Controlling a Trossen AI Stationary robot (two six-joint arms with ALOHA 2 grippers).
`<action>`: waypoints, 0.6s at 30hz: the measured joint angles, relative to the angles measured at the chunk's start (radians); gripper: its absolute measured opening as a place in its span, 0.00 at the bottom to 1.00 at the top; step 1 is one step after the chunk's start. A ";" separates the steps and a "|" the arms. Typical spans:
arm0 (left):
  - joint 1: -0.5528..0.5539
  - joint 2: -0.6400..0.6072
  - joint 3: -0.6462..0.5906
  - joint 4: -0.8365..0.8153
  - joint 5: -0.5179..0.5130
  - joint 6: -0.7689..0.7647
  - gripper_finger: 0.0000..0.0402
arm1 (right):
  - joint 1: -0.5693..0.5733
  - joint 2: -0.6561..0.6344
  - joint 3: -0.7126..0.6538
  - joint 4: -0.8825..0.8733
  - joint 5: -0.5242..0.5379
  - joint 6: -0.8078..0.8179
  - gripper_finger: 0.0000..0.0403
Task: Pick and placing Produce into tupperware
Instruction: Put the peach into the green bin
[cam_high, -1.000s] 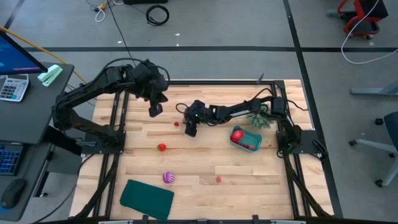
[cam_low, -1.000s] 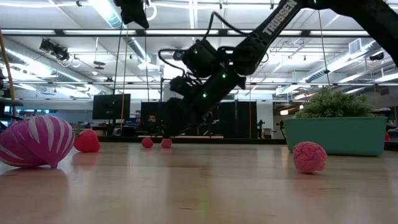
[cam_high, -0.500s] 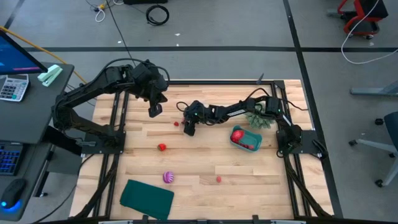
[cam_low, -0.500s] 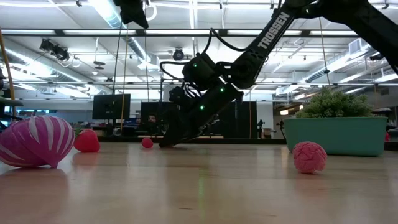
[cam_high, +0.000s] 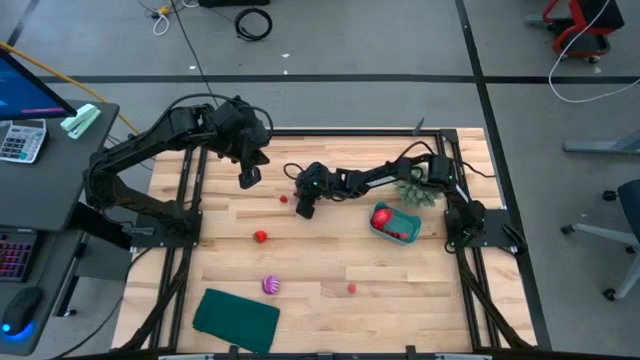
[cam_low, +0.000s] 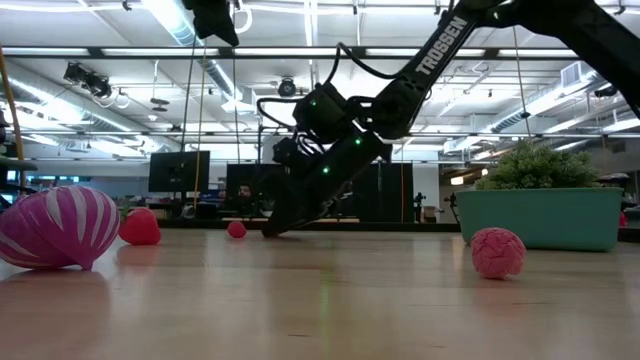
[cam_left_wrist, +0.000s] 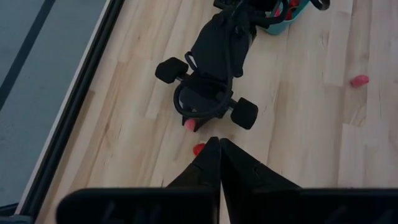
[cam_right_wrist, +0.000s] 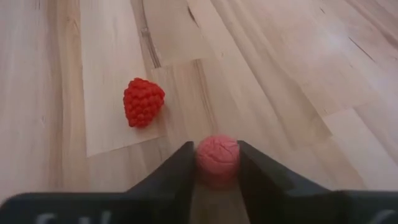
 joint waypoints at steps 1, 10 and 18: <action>0.000 0.000 0.000 0.000 0.000 0.000 0.02 | 0.000 -0.002 0.000 -0.006 0.000 0.000 0.25; 0.000 0.000 0.000 -0.001 0.000 0.000 0.07 | 0.013 -0.191 -0.003 -0.323 -0.042 0.043 0.15; 0.000 0.000 0.000 -0.001 0.000 0.000 0.05 | 0.119 -0.481 -0.002 -0.852 -0.053 0.256 0.18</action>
